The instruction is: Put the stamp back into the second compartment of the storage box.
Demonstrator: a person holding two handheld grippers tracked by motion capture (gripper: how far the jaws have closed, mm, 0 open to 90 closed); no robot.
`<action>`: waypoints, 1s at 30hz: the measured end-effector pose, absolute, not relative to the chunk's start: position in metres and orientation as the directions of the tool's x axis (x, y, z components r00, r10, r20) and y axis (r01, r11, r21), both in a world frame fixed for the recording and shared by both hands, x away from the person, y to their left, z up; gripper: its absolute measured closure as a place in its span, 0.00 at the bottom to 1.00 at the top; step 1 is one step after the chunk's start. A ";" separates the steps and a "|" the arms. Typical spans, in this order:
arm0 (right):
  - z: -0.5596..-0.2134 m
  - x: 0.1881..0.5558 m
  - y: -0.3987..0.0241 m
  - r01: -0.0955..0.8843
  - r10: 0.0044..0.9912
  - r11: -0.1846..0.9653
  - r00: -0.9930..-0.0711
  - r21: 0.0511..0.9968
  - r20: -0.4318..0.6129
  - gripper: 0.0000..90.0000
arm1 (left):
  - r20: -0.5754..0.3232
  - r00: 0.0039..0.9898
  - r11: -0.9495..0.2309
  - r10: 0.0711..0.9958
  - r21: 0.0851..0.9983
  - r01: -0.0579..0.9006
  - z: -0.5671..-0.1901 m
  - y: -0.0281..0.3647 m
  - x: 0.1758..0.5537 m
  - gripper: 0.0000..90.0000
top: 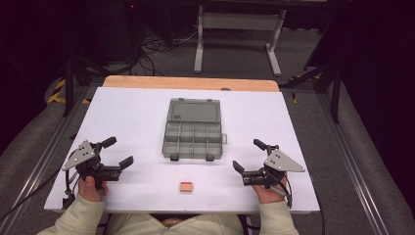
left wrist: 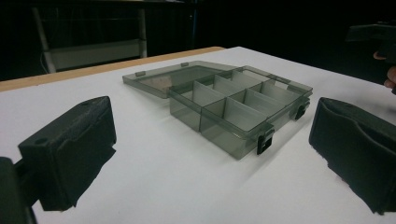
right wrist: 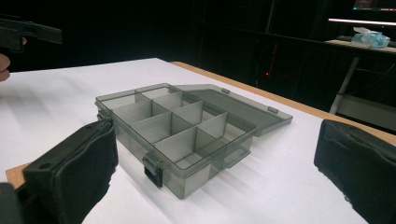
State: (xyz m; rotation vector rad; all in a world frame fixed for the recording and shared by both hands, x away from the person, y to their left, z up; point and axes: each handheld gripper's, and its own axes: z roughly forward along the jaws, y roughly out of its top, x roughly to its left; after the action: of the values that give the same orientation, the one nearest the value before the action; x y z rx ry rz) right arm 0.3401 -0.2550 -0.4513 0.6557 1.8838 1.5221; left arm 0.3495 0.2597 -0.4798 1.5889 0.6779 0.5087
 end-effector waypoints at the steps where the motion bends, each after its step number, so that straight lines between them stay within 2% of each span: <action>1: -0.451 0.340 -0.255 -0.009 0.712 0.214 -0.683 0.977 -0.162 0.00 | -0.063 0.730 -0.052 0.681 0.990 0.134 -0.480 0.260 0.349 0.01; 12: -0.448 0.337 -0.249 -0.001 0.707 0.237 -0.686 0.972 -0.173 0.01 | -0.042 0.730 -0.070 0.682 0.990 0.123 -0.479 0.260 0.349 0.01; 30: -0.435 0.340 -0.229 0.014 0.640 0.259 -0.751 0.966 -0.161 0.03 | -0.052 0.738 -0.067 0.673 0.989 0.131 -0.479 0.260 0.349 0.01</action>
State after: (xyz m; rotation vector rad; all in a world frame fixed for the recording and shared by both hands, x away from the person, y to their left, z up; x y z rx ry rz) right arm 0.3404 -0.2290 -0.4347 0.5905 1.9983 1.5250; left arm 0.3489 0.2598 -0.4789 1.6031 0.6633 0.5032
